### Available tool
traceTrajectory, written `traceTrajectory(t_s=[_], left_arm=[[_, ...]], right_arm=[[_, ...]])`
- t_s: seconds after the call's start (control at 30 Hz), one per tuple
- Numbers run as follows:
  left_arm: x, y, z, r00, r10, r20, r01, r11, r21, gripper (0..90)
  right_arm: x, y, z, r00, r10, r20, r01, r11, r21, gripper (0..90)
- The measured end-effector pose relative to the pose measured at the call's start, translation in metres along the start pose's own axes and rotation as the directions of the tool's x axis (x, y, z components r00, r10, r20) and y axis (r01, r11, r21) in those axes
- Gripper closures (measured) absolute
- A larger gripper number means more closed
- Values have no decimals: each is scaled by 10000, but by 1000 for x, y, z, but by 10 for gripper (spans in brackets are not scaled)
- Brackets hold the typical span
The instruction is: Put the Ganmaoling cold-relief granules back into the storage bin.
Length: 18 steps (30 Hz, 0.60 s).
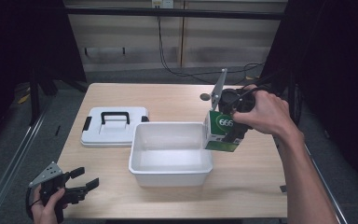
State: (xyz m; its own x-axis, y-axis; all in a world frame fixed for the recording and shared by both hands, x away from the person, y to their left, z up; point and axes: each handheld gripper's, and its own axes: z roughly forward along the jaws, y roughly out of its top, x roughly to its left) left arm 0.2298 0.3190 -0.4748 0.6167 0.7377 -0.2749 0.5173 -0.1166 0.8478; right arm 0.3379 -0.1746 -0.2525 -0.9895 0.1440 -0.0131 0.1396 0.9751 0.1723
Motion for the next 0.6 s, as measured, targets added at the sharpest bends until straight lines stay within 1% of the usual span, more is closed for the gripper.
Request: traceTrajectory(t_s=[0.07,0.17,0.23,0.3,0.33,0.37,0.43,0.47,0.53,0.6], left_arm=[[0,0,0,10000,22,2,-22,10000,7,158],[0,0,0,10000,-8,0,8,10000,-17,159],[0,0,0,10000,-64,-4,64,10000,-17,158],[0,0,0,10000,-23,28,23,10000,16,158],[-1,0,0,10000,38,16,-38,10000,-5,158],[-1,0,0,10000,61,18,-61,10000,2,158],[-1,0,0,10000,39,19,-39,10000,6,158],[-1,0,0,10000,4,5,-4,10000,-20,158],[-1,0,-1,10000,35,31,-35,10000,-4,159],[-1,0,-1,10000,23,45,-22,10000,-12,159]], right_arm=[[0,6,3,9998,-184,-115,183,9998,-19,159],[0,14,5,9991,-311,-273,312,9995,65,159],[-1,19,4,9992,-351,-191,352,9994,62,159],[-1,24,4,9988,-440,-192,438,9990,-64,159],[-1,27,4,9989,-413,-210,413,9991,-5,159],[-2,30,5,9984,-524,-197,524,9986,1,159],[-1,35,6,9987,-478,-164,479,9988,45,159],[-2,38,8,9981,-585,-170,585,9983,8,159],[-2,43,11,9980,-611,-146,611,9981,-25,159],[-4,49,16,9976,-645,-248,645,9979,5,159]])
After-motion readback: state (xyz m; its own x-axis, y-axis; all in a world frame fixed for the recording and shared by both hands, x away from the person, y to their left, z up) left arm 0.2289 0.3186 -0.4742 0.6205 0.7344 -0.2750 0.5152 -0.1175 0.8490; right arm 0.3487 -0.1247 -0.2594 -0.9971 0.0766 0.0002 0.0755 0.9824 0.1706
